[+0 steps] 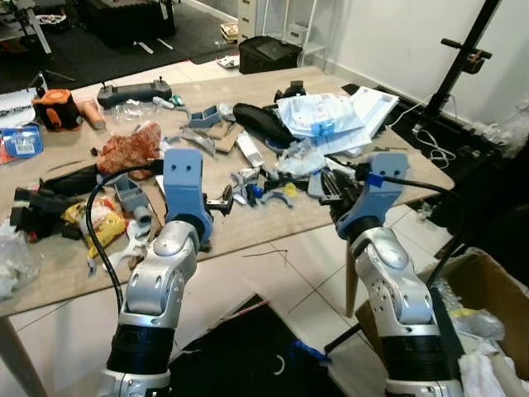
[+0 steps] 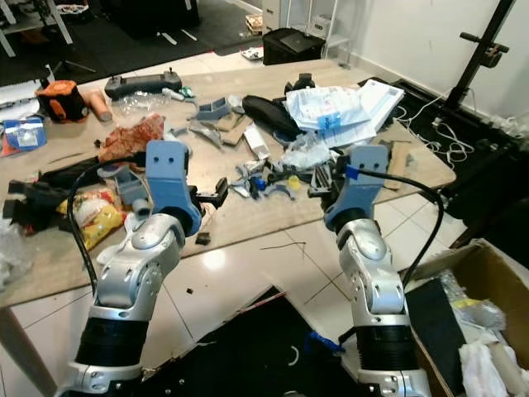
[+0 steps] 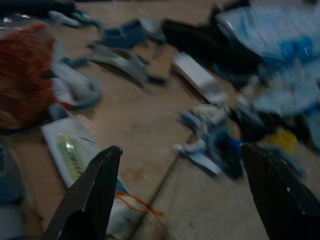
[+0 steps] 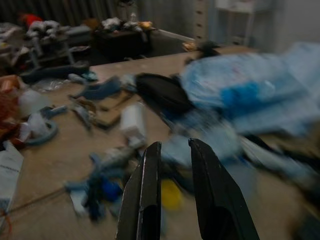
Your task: Picking trash to rubbish bin
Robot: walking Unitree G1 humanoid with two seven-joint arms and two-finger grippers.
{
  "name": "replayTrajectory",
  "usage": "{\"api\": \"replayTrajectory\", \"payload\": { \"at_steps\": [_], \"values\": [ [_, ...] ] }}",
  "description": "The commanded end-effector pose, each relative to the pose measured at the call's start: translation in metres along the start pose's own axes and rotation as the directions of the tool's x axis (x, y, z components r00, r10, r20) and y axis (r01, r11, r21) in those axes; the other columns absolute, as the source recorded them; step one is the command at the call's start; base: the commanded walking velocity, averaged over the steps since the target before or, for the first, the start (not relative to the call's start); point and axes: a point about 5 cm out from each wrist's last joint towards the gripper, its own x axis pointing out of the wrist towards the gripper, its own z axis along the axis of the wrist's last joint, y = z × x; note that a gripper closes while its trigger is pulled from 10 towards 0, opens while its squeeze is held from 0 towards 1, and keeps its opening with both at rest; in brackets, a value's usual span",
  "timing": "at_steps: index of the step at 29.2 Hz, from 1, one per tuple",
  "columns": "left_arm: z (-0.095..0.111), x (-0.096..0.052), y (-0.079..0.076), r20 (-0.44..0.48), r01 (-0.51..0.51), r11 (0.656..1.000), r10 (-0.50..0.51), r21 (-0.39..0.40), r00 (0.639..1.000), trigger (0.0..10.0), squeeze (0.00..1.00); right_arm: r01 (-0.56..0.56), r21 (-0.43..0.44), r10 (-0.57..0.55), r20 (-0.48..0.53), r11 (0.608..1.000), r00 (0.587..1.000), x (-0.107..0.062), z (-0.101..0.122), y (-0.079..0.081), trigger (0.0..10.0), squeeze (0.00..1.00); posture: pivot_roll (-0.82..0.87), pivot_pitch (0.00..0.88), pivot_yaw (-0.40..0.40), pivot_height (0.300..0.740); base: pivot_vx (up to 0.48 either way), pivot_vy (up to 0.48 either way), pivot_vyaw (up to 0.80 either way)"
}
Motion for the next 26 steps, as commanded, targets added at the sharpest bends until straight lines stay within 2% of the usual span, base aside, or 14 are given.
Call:
{"api": "replayTrajectory", "payload": {
  "at_steps": [1,9,26],
  "values": [
    [-0.0020,-0.0021,0.0069,-0.002,-0.029,1.000,0.029,-0.008,1.000,10.0,0.00,-0.023,0.019,0.023,0.014,1.000,1.000,-0.0001,0.0005,0.0070,10.0,0.00,-0.01,0.097,-0.008,0.740,0.360,0.000,0.00],
    [-0.0022,-0.0028,0.0072,0.002,-0.035,0.999,0.035,0.000,0.999,10.0,0.00,-0.026,0.018,0.026,0.013,1.000,1.000,-0.0003,0.0002,0.0069,10.0,0.00,-0.01,0.100,-0.010,0.740,0.332,0.000,0.00],
    [-0.0028,-0.0013,0.0060,0.005,-0.039,0.999,0.038,0.037,0.999,10.0,0.00,-0.025,0.021,0.025,0.007,0.999,1.000,-0.0005,-0.0013,0.0066,10.0,0.00,-0.01,0.105,-0.010,0.740,0.000,0.000,0.00]
  ]
}}
